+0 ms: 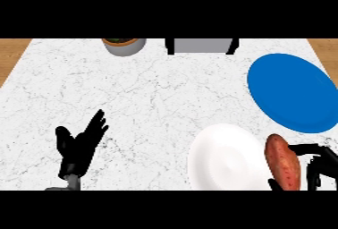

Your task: Pick the sweet potato from the plate and place it in the plate

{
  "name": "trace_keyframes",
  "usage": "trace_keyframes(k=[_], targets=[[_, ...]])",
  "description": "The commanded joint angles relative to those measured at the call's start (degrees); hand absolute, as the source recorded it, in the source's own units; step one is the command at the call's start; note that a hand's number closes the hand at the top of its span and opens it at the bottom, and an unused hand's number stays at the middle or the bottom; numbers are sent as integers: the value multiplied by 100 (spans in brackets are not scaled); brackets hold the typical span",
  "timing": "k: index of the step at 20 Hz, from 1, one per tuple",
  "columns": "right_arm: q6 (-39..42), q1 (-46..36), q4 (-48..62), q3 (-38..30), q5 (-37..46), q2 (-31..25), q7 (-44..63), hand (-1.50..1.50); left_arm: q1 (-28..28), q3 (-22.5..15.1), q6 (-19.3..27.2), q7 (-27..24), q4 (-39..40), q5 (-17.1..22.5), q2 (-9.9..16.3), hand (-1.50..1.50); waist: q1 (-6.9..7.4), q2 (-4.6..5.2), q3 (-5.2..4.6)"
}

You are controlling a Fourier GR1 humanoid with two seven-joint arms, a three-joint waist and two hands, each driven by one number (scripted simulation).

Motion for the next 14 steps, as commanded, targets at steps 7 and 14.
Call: trace_keyframes(k=[7, 14], targets=[[-560, -2290, 3050, -1823, -637, -576, -884, 150, -166, 86, -166, 87, 121, 70, 25, 0, 85, 32, -11], [-850, -4256, 5991, -2237, -623, -1212, -1794, 150, 232, 15, -241, -112, 18, -22, 37, 0, 163, 46, -9]])
